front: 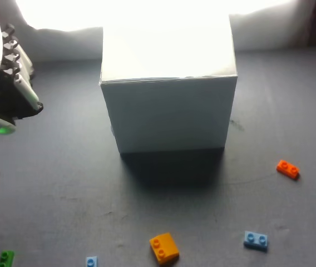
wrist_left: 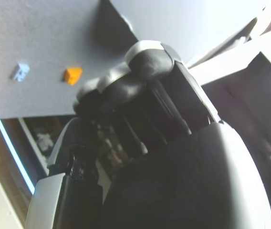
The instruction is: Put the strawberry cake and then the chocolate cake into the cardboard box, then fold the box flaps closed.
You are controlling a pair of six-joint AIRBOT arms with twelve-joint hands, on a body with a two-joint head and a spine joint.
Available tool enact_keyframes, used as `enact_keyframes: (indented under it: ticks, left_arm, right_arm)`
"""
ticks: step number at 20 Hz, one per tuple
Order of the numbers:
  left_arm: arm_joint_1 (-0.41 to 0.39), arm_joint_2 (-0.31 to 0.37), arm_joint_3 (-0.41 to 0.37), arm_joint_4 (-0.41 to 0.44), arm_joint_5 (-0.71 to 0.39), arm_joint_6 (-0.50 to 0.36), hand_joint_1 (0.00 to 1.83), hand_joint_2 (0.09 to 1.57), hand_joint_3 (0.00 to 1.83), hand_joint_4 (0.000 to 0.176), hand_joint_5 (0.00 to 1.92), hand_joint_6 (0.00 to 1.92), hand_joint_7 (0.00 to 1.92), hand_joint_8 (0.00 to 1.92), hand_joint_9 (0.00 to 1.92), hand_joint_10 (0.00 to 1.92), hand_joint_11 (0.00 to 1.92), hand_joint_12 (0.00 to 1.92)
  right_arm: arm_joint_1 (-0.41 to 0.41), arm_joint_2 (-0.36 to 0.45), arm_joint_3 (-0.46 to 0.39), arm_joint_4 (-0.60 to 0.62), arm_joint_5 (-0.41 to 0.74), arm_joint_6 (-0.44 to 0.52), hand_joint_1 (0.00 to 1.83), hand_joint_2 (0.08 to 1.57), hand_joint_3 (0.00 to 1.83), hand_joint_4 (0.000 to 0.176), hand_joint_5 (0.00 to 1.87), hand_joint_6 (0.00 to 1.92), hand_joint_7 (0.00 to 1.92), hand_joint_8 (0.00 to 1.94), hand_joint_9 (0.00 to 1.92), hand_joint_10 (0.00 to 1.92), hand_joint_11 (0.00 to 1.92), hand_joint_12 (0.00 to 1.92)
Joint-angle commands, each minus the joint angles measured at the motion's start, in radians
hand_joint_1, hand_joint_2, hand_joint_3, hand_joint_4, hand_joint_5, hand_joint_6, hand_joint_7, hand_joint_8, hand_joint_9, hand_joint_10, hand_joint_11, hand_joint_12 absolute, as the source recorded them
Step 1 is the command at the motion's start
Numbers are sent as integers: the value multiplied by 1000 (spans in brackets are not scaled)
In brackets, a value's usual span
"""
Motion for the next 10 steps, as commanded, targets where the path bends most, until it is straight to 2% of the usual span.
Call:
enact_keyframes:
  ticks: [1, 5, 7, 10]
  left_arm:
    - [-7, 5, 15, -85, -1, 5, 264, 1501, 4, 0, 893, 1790, 1066, 1754, 1058, 1921, 941, 1921]
    - [6, -6, 40, -98, -6, 14, 287, 1494, 1, 0, 862, 1763, 1034, 1778, 1025, 1921, 880, 1921]
    - [6, -6, 40, -105, -8, 14, 259, 1503, 3, 0, 870, 1737, 1050, 1716, 1038, 1892, 900, 1921]
    - [6, -7, 39, -110, -11, 14, 274, 1495, 0, 0, 859, 1725, 1045, 1721, 1028, 1885, 894, 1921]
  right_arm:
    - [11, 11, 2, -10, 107, 1, 36, 1489, 7, 176, 1257, 1828, 1395, 1941, 1488, 1921, 1415, 1921]
    - [3, 6, 2, -21, 108, 1, 12, 1494, 3, 176, 1201, 1881, 1354, 1941, 1416, 1921, 1327, 1921]
    - [-6, 2, 2, -22, 110, 1, 16, 1489, 0, 176, 1203, 1900, 1363, 1941, 1421, 1921, 1333, 1921]
    - [-15, -13, 2, -25, 137, -92, 0, 1489, 0, 176, 1211, 1888, 1350, 1941, 1410, 1921, 1345, 1921]
